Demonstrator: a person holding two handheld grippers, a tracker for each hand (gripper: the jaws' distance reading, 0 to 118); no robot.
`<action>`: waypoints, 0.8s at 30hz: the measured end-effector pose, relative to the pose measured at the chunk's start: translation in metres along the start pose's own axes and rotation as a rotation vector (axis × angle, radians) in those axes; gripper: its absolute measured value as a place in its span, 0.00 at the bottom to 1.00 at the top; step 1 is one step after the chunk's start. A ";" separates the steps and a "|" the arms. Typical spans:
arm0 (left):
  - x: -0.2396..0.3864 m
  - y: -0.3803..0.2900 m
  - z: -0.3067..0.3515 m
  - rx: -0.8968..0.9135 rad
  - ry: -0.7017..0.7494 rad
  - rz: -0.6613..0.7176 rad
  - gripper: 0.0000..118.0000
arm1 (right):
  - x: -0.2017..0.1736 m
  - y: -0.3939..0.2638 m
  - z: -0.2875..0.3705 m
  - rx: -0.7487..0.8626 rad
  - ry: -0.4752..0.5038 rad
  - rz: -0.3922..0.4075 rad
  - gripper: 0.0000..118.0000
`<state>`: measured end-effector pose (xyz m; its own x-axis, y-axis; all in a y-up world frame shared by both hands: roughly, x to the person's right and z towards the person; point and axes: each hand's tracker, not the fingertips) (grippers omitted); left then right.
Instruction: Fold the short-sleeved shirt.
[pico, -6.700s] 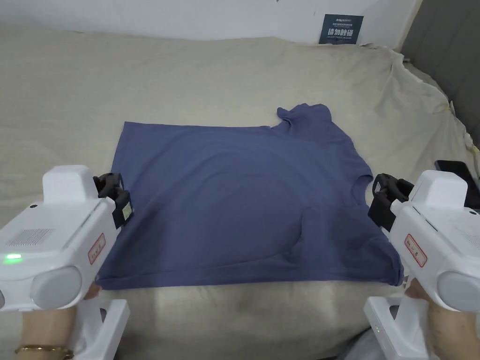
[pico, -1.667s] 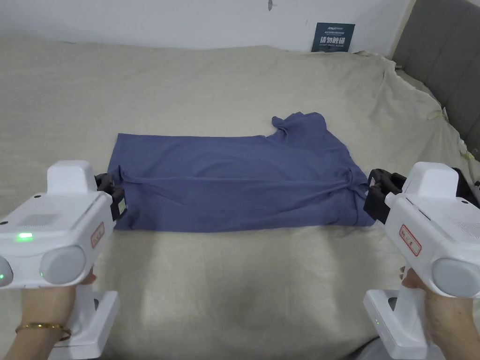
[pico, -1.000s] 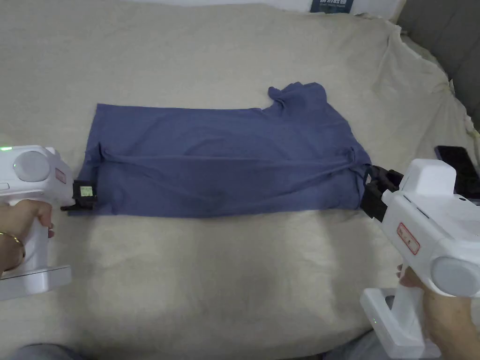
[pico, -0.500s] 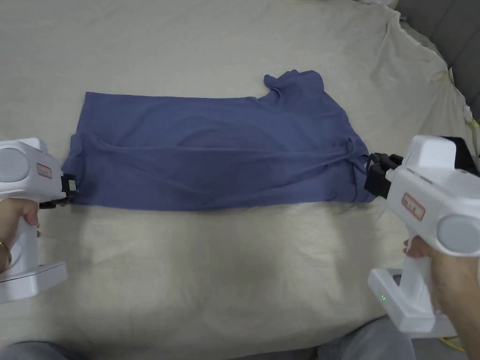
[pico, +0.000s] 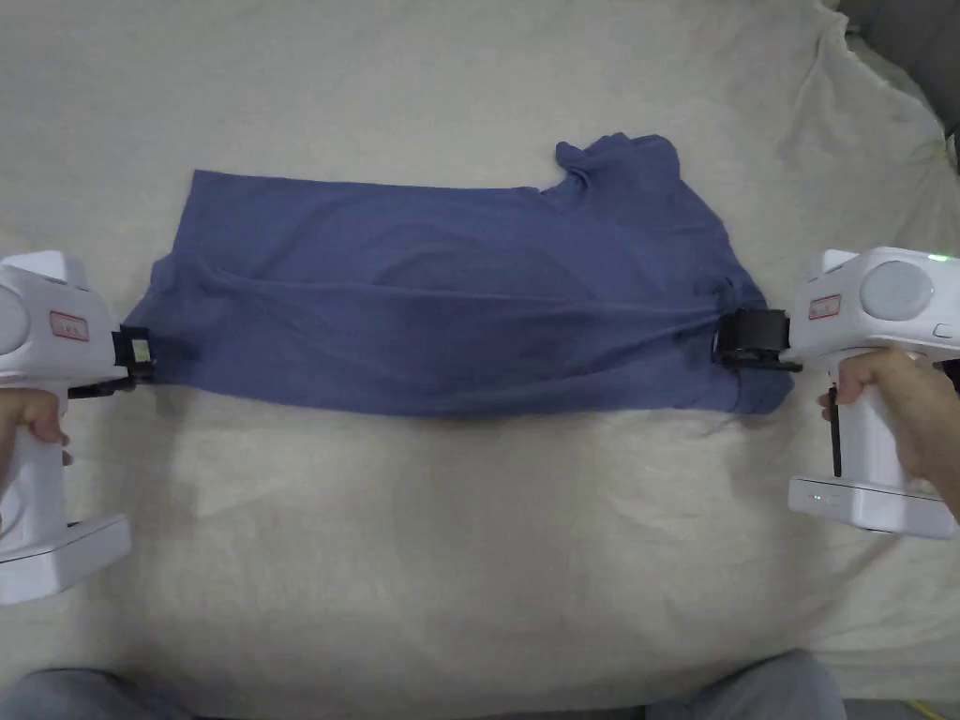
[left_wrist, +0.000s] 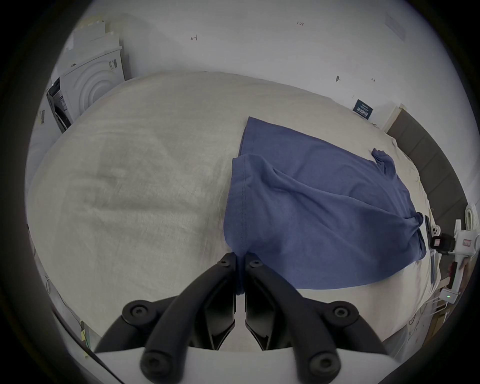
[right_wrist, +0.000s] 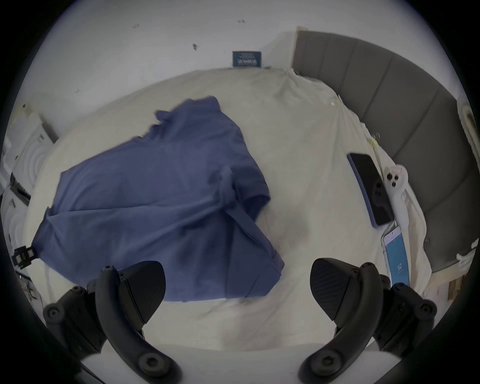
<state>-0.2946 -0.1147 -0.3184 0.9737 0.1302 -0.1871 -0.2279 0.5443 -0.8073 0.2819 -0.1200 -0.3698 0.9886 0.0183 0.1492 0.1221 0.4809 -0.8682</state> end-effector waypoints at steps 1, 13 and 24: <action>0.000 -0.001 -0.003 -0.004 0.003 0.003 0.02 | 0.002 -0.002 -0.007 -0.012 -0.012 -0.010 0.95; 0.001 -0.010 -0.020 -0.044 0.031 0.035 0.02 | 0.012 -0.018 -0.038 -0.037 0.018 -0.087 0.13; -0.008 0.004 0.015 -0.001 -0.002 0.098 0.02 | 0.034 0.008 0.032 -0.005 0.135 -0.111 0.05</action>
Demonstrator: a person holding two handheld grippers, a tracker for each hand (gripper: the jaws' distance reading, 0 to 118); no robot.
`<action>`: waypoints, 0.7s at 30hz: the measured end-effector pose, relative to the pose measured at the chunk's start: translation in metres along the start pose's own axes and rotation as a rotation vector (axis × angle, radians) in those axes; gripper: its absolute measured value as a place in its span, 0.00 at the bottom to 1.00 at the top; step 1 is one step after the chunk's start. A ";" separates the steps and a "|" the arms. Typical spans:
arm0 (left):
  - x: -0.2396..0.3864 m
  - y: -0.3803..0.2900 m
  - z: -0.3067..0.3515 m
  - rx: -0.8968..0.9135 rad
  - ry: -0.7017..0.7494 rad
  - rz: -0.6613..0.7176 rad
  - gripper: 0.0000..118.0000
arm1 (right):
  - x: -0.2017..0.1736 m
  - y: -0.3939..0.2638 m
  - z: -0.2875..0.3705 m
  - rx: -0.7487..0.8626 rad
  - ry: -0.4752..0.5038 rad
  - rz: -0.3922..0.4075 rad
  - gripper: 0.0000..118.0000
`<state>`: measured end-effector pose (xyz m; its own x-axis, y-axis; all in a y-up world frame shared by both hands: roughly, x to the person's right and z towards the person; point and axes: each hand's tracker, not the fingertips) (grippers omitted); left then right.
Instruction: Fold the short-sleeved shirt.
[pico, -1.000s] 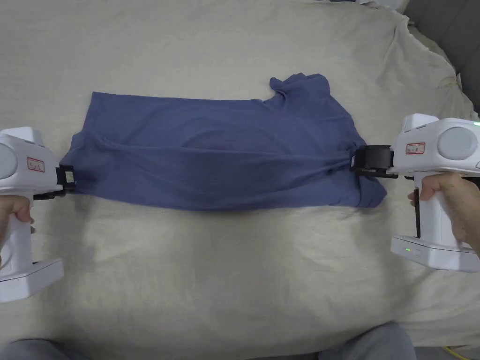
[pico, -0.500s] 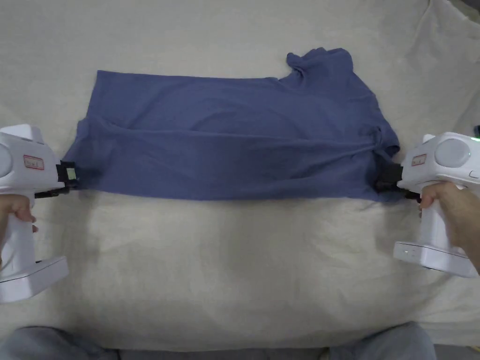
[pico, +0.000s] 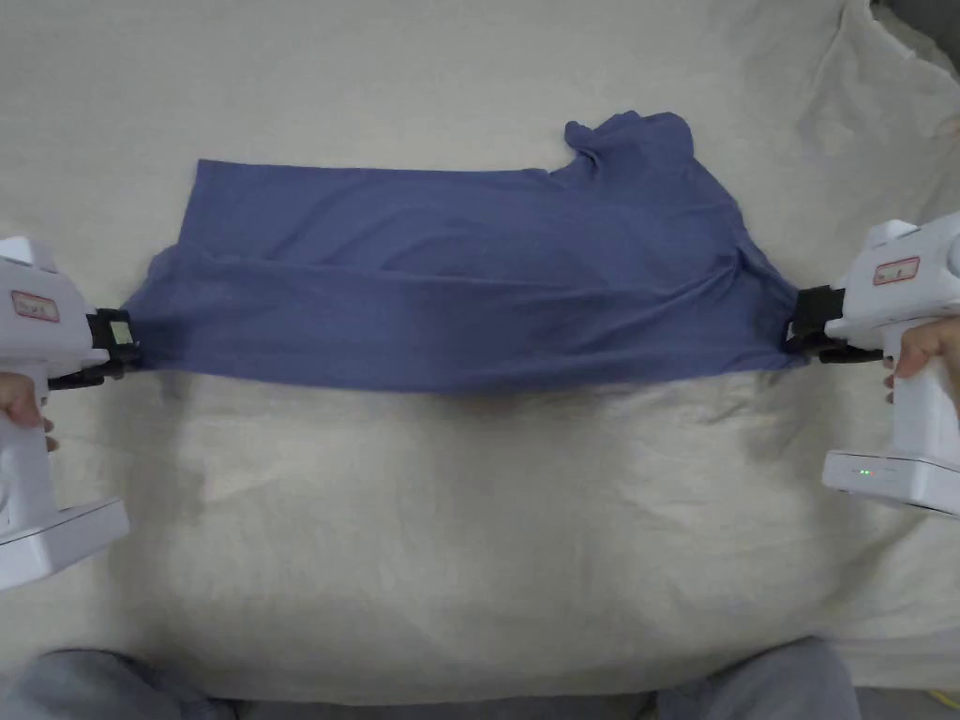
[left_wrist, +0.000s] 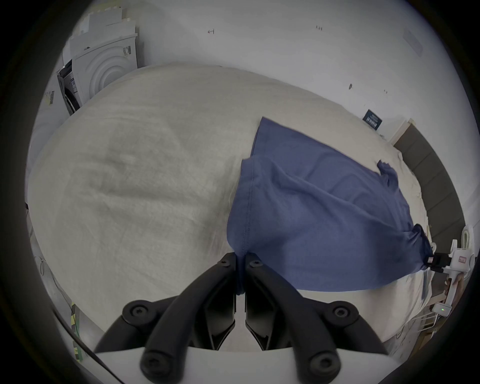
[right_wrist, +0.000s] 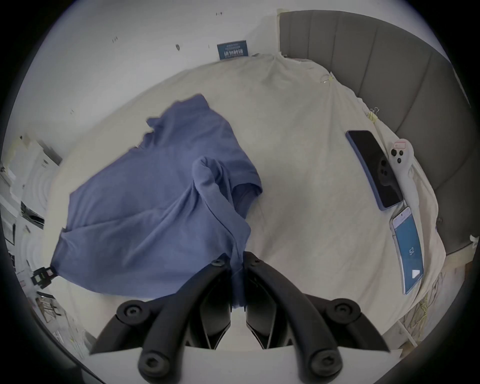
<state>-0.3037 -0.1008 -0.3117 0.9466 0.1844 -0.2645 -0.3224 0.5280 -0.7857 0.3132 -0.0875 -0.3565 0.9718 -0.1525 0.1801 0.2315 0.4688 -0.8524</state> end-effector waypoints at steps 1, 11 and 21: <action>-0.001 0.000 0.007 0.008 -0.008 0.006 0.02 | 0.001 0.000 0.010 0.004 0.009 0.008 0.05; -0.041 -0.068 0.062 0.015 -0.027 -0.039 0.02 | 0.028 -0.084 0.066 0.004 0.100 0.011 0.05; -0.060 -0.134 0.036 -0.089 -0.008 0.037 0.24 | 0.047 -0.165 0.027 -0.053 0.056 -0.087 0.07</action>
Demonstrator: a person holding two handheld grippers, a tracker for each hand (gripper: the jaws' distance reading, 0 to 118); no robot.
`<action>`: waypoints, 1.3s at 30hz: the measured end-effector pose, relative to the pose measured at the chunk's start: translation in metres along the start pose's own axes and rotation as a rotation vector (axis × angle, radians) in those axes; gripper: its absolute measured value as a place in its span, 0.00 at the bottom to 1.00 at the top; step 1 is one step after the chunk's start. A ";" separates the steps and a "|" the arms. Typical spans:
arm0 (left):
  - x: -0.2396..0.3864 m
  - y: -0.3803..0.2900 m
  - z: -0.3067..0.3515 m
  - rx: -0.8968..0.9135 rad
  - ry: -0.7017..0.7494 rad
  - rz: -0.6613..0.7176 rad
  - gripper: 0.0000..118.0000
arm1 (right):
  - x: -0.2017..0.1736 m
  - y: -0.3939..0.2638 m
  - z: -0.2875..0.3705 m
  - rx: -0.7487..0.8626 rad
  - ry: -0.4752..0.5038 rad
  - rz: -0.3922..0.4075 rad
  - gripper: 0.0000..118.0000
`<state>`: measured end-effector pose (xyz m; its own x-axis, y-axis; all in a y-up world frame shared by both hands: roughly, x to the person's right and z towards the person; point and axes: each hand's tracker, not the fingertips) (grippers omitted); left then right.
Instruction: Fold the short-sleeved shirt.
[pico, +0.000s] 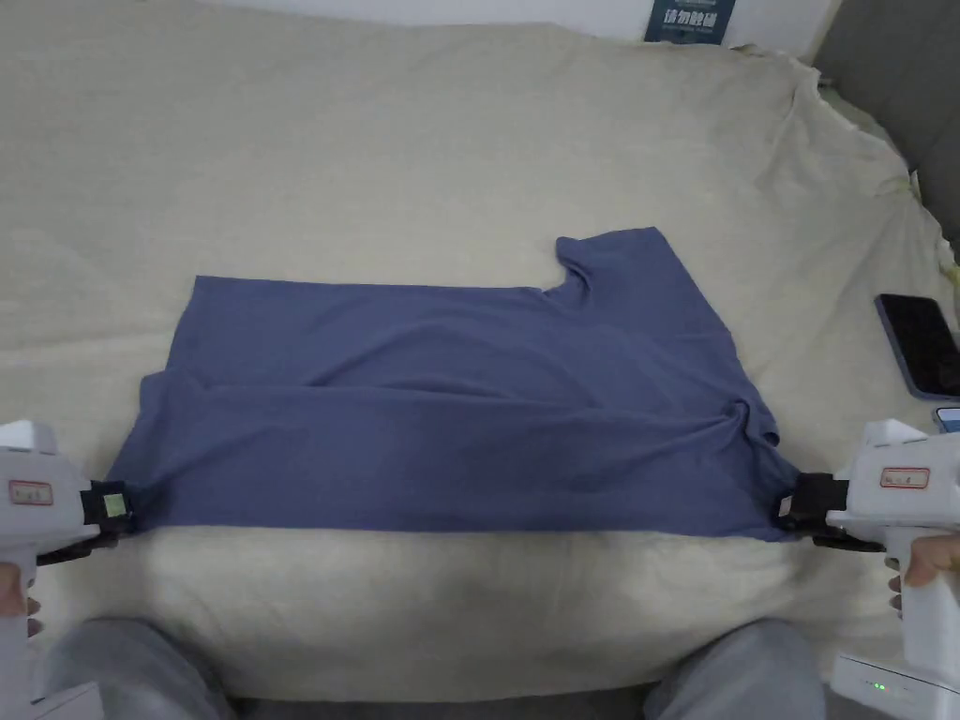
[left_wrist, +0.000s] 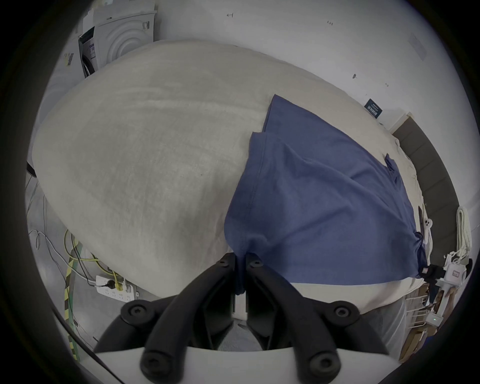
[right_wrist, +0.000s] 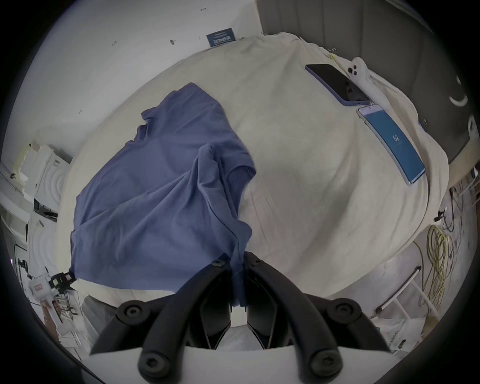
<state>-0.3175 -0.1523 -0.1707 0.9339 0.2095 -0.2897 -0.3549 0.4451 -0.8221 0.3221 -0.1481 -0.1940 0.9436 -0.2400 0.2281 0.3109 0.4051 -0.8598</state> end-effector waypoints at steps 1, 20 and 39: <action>0.002 0.003 0.002 0.005 0.025 -0.007 0.42 | -0.001 0.001 0.003 0.024 0.002 0.005 0.12; 0.102 0.048 0.088 0.758 0.071 -0.293 0.78 | -0.127 0.019 0.128 0.837 -0.095 0.354 0.93; 0.108 0.038 0.060 0.718 -0.103 -0.331 0.00 | -0.155 0.001 0.096 0.817 0.070 0.364 0.00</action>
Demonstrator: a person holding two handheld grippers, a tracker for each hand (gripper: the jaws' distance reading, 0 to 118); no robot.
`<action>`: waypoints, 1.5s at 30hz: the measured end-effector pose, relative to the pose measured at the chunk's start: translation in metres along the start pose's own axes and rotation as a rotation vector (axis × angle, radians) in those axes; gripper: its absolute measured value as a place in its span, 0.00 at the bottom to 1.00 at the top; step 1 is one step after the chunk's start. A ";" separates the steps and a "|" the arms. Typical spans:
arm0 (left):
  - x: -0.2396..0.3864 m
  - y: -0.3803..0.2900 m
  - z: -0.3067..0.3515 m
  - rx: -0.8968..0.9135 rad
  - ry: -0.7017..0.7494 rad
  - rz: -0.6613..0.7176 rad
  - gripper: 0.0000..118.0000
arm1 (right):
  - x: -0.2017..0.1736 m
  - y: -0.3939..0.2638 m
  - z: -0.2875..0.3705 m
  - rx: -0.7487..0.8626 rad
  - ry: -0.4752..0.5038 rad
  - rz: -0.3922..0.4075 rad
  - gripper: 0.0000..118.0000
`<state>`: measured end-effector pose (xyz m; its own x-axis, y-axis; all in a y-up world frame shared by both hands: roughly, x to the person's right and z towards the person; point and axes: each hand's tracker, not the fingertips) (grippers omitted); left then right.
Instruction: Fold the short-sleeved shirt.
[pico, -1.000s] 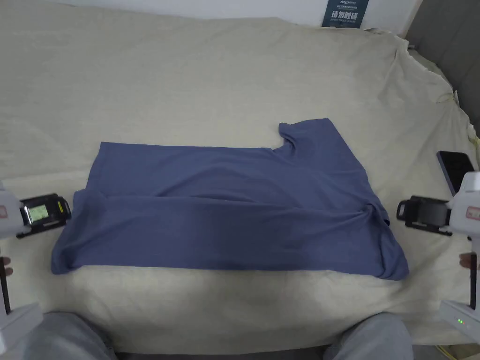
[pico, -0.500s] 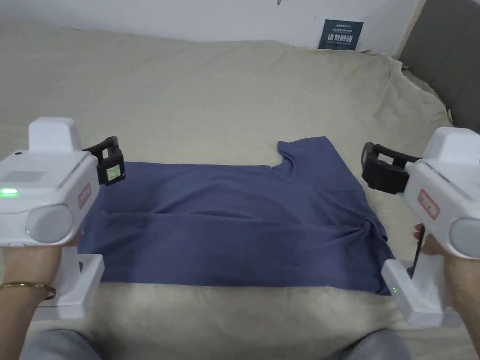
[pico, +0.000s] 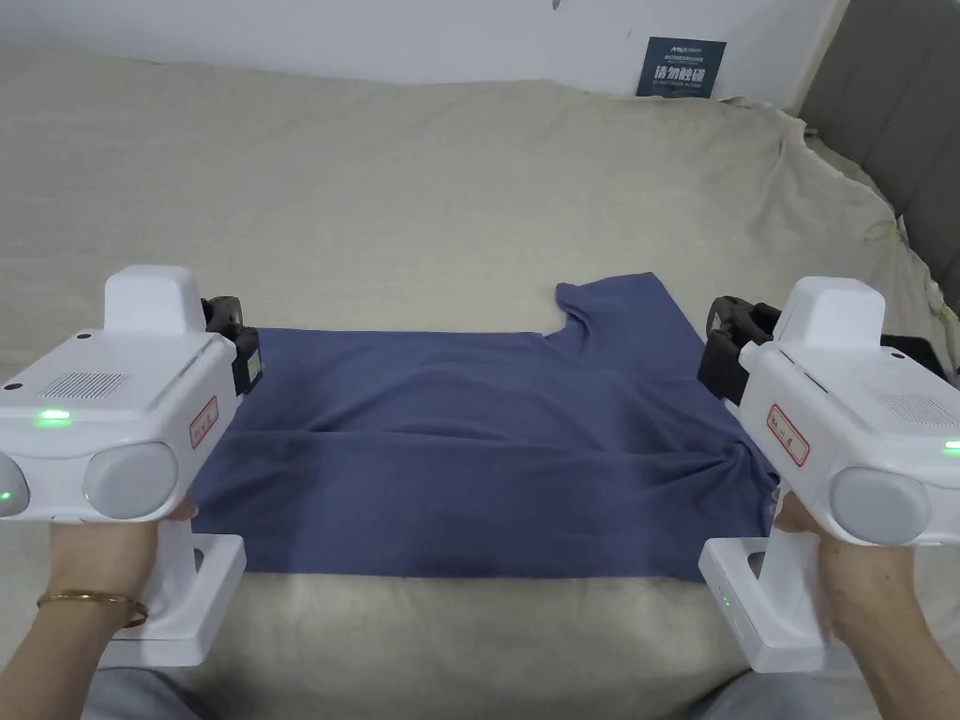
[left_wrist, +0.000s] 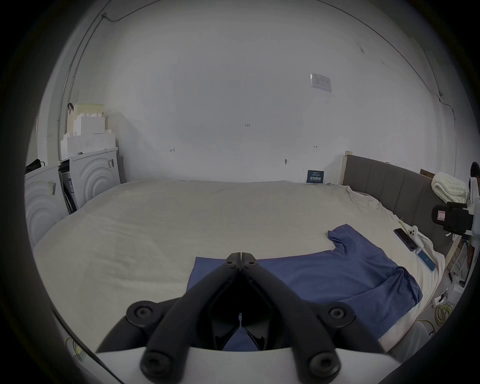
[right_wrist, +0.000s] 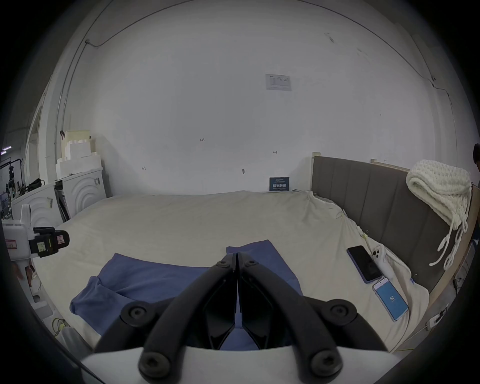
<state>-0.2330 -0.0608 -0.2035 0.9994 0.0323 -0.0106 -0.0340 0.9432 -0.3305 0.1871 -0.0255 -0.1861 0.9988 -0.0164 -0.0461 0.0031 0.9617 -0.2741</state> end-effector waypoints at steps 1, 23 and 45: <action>0.008 0.002 0.005 0.005 0.000 -0.003 0.00 | 0.000 0.000 -0.002 -0.001 0.002 -0.001 0.00; -0.065 0.032 -0.214 -0.572 0.071 0.098 0.83 | -0.010 0.008 -0.093 -0.096 -0.006 -0.026 0.00; -0.052 0.018 -0.269 -0.686 0.086 0.057 0.00 | 0.017 -0.011 -0.122 -0.226 -0.051 -0.026 0.00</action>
<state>-0.2855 -0.1339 -0.4625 0.9936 0.0224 -0.1109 -0.1064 0.5180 -0.8487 0.1981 -0.0697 -0.3016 0.9997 -0.0215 0.0107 0.0240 0.8754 -0.4829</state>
